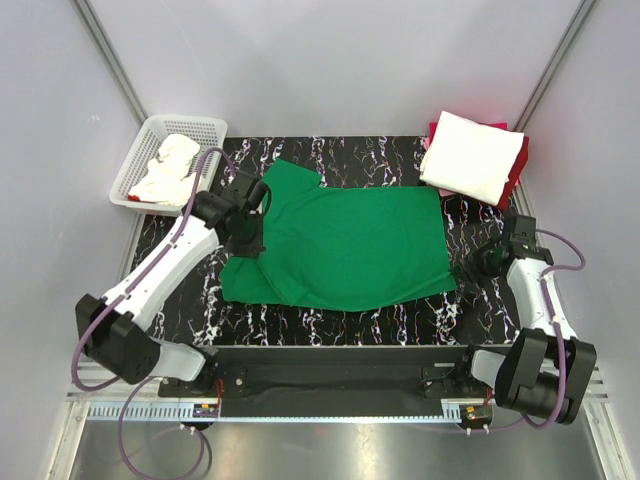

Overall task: Fold and stack the t-shirts
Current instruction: Fold the tshirt

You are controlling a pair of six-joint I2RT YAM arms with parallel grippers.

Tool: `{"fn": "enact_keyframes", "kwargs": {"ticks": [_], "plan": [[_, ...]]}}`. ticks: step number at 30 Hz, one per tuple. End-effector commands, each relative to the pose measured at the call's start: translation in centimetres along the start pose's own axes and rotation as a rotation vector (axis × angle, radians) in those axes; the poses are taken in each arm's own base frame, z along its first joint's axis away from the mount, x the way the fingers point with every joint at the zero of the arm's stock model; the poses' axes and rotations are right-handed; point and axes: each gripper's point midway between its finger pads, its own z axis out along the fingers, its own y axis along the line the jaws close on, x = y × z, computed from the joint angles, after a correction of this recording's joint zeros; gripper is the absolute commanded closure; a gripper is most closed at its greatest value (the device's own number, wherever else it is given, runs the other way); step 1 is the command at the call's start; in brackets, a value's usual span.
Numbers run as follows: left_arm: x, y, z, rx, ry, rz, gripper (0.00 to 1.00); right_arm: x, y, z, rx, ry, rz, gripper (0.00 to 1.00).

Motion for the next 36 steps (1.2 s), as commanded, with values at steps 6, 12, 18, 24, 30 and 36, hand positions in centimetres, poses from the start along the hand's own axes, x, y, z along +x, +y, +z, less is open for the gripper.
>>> {"fn": "enact_keyframes", "kwargs": {"ticks": [6,12,18,24,30,36], "plan": [[-6.1,1.3,1.3,-0.004,-0.047,0.026,1.00,-2.9,2.3,1.5,-0.048,-0.037,-0.030,1.00],[-8.1,2.0,2.5,-0.028,-0.045,0.024,1.00,-3.6,1.9,2.6,-0.013,-0.037,-0.038,1.00],[-8.6,2.0,4.6,-0.042,0.007,0.044,1.00,-3.9,1.5,3.8,0.003,-0.032,-0.031,1.00],[-9.5,2.3,5.4,-0.062,0.012,0.041,1.00,-4.5,0.9,5.2,0.035,-0.028,-0.026,1.00],[-10.4,2.9,6.1,-0.105,0.015,0.045,1.00,-4.8,0.5,6.0,0.049,-0.021,-0.011,1.00],[-10.9,3.6,7.2,-0.132,0.031,0.043,1.00,-5.2,-0.1,6.8,0.062,-0.021,0.006,1.00]]}}
